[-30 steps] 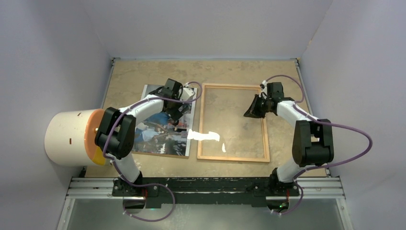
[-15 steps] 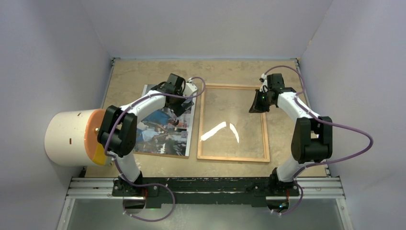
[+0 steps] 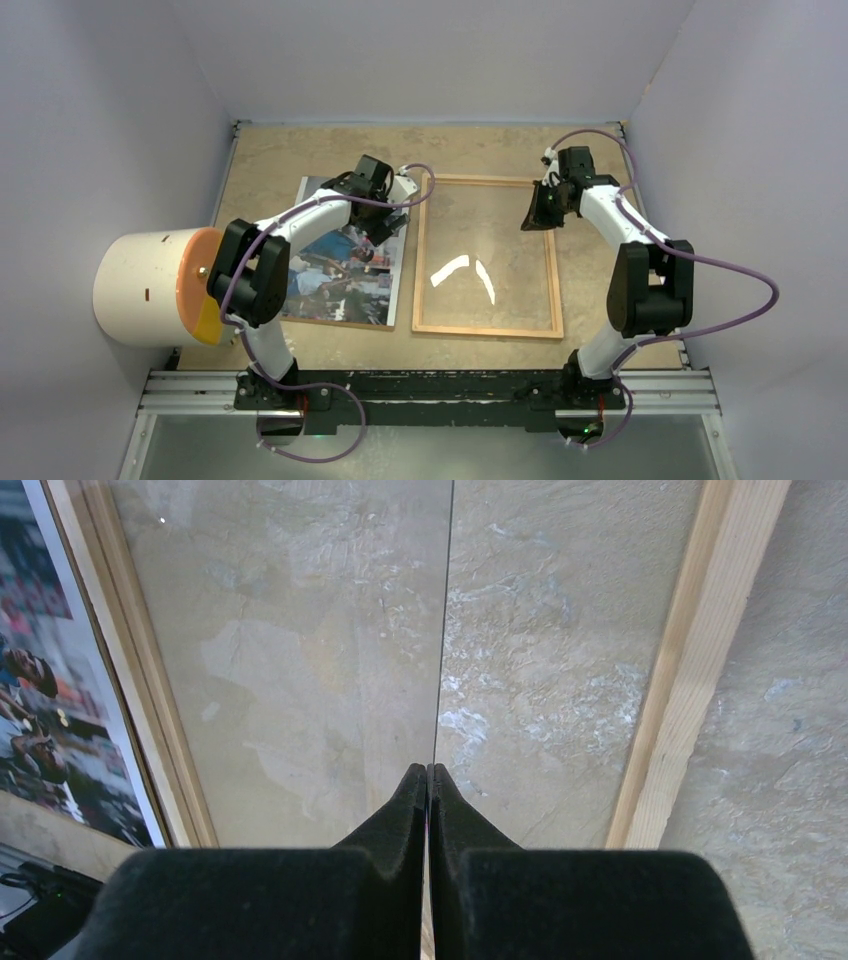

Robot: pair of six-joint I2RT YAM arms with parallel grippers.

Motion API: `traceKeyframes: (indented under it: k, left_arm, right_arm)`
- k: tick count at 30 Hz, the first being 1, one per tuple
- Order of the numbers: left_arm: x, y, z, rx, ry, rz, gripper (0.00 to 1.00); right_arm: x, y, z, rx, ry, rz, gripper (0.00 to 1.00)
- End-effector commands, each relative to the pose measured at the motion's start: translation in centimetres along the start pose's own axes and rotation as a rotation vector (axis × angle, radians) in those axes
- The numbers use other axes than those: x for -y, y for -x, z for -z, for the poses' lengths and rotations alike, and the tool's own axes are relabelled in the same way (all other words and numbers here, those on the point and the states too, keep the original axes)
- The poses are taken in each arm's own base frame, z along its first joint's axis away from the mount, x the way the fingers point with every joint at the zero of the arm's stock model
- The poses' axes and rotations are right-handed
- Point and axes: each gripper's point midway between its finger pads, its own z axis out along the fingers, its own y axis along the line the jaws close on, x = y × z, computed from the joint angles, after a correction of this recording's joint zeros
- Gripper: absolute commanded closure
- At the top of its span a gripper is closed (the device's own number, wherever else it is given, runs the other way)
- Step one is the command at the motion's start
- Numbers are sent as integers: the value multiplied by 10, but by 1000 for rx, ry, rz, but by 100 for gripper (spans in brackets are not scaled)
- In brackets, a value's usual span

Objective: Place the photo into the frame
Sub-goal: Pick up the photo frame item from the photo frame.

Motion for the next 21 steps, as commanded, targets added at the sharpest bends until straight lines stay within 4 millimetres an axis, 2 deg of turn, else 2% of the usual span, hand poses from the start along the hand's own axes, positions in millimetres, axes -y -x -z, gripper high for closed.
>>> traceKeyframes:
  k: [1, 6, 11, 18, 20, 21]
  left_arm:
    - [-4, 13, 3, 24, 13, 4, 0]
    - [-2, 13, 2, 23, 10, -2, 0]
    - [8, 26, 3, 58, -32, 11, 0]
    - [47, 55, 1, 130, -193, 65, 0]
    - [57, 60, -3, 140, -218, 80, 1]
    - [69, 67, -5, 151, -274, 111, 3]
  right_arm:
    - [-9, -1, 8, -9, 33, 20, 100]
    - [-8, 0, 13, -9, 19, 35, 100]
    - [-12, -1, 18, -6, 40, 36, 100]
    - [-48, 4, 41, 62, 244, -10, 100]
    - [-49, 4, 46, 96, 257, -47, 100]
    - [-46, 3, 51, 124, 240, -72, 100]
